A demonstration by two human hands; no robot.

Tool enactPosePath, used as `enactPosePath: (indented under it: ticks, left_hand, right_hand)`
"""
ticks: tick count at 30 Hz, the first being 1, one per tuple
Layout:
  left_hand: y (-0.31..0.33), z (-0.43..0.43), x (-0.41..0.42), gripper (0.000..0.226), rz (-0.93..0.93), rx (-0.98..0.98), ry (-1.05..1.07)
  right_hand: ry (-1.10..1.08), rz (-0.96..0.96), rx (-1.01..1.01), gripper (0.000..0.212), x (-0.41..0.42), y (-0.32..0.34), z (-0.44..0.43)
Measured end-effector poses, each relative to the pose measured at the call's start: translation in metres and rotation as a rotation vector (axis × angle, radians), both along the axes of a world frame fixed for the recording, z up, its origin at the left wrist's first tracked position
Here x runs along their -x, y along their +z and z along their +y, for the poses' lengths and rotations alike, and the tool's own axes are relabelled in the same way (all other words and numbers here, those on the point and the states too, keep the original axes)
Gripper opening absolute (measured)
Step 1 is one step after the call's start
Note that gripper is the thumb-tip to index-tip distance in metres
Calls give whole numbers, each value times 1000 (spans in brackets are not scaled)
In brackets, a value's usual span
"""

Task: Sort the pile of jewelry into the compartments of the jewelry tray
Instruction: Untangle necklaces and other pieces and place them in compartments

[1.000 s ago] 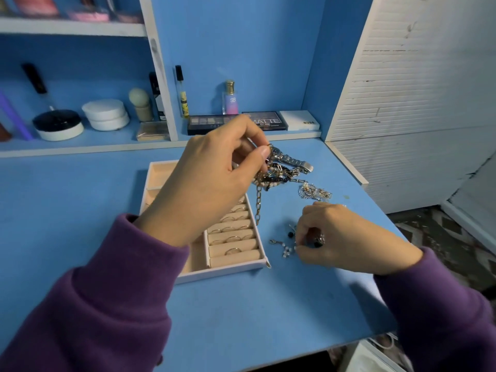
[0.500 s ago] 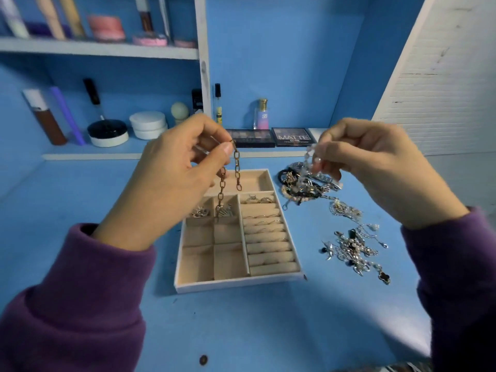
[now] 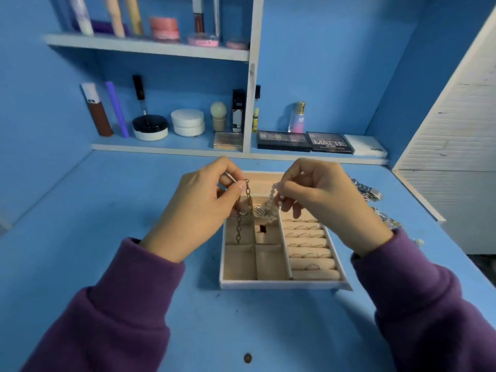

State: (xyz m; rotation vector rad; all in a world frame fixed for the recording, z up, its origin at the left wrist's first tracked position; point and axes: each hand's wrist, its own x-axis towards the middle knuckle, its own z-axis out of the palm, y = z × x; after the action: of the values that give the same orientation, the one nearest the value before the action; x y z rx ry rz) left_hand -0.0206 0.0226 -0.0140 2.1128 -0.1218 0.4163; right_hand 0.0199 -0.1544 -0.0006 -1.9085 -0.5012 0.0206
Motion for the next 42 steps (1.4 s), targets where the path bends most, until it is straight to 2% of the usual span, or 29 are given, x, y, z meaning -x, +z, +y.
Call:
enactPosePath:
  ticks: [5,14,19,26,31,37,42]
  left_hand:
    - [-20,2,-3,11,36,-89,38]
    - [-36,2,-4,11,62,-169,-20]
    - [-43,7,-5,8,0,-391,16]
    - [-45,12,-5,25,-34,-480,-29]
    - [-49,14,-6,32,10,-524,-39]
    - [-47,11,-5,27,-40,-474,-28]
    - [-45,-3,-5,18,-133,-412,34]
  right_hand:
    - [-64,-80,173,10,2,-18,9]
    - [-47,-69,304,9,3,-28,10]
    - [-19,-216,526,10,1,-34,5]
    - [43,-372,612,36,4,-43,-1]
    - [59,-402,718,42,7,-44,-1]
    - [60,-366,586,48,7,-46,-12]
    - [-10,-373,483,42,9,-39,-45]
